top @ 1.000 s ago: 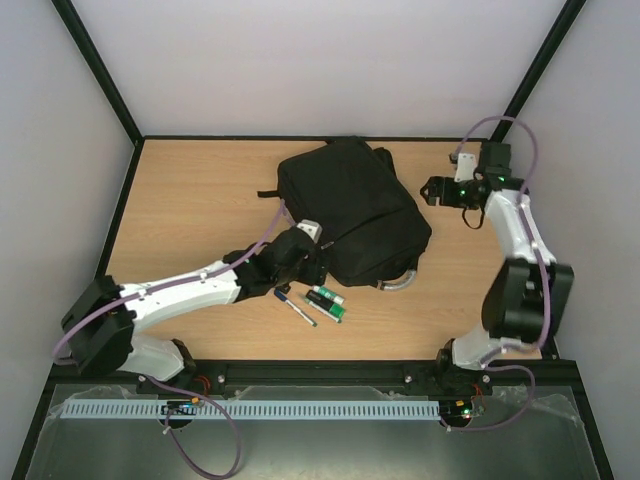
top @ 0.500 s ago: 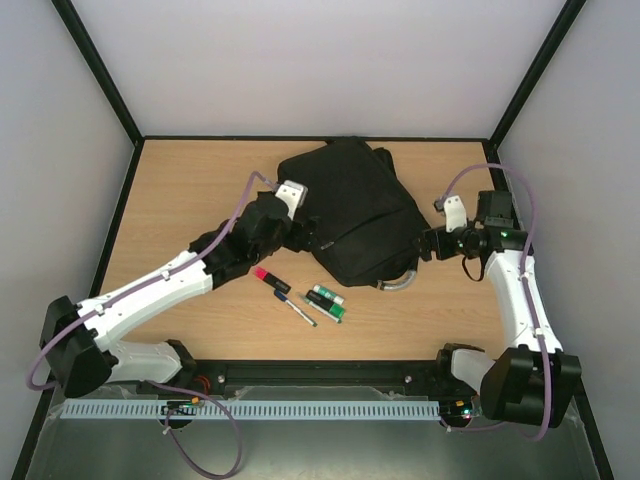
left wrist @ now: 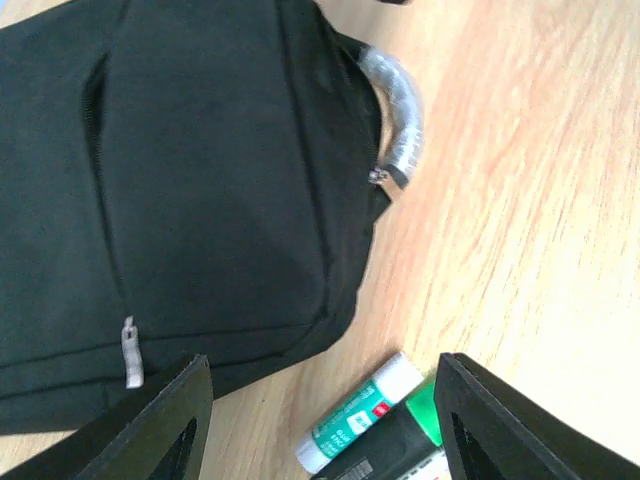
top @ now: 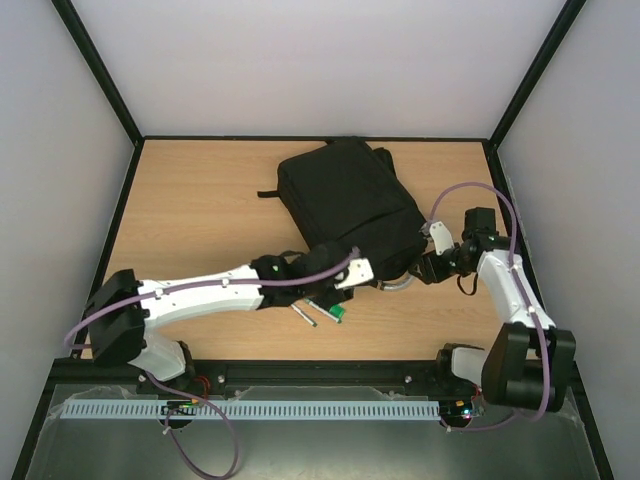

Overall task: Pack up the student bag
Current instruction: Zip the student bag at the center of the board.

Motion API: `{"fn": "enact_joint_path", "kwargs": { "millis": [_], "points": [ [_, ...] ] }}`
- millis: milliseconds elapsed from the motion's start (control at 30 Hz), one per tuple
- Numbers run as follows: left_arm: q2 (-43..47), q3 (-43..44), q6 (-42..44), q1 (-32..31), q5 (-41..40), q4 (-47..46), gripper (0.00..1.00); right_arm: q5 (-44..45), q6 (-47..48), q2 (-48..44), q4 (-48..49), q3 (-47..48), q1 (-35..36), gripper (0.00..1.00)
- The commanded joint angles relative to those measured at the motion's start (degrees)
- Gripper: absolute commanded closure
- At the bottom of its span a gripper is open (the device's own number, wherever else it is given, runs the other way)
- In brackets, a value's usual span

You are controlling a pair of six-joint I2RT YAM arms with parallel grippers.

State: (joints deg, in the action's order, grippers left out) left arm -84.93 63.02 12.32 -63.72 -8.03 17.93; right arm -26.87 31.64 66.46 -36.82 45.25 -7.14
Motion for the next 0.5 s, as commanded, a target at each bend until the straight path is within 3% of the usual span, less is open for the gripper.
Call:
{"fn": "enact_joint_path", "kwargs": {
  "millis": [0,333,467],
  "points": [
    [-4.5,-1.1,9.4,-4.6,-8.9,-0.6,0.35,-0.9,-1.2,6.4,2.1,-0.3,0.2,0.42],
    [-14.4,0.3,15.8,-6.3,-17.2,-7.5,0.34,4.4,-4.5,12.3,8.5,-1.7,0.2,0.50],
    [-17.3,-0.4,20.2,-7.0,-24.5,-13.4,0.34,5.1,-5.0,14.3,9.3,-1.4,0.2,0.51]
  ]
}}
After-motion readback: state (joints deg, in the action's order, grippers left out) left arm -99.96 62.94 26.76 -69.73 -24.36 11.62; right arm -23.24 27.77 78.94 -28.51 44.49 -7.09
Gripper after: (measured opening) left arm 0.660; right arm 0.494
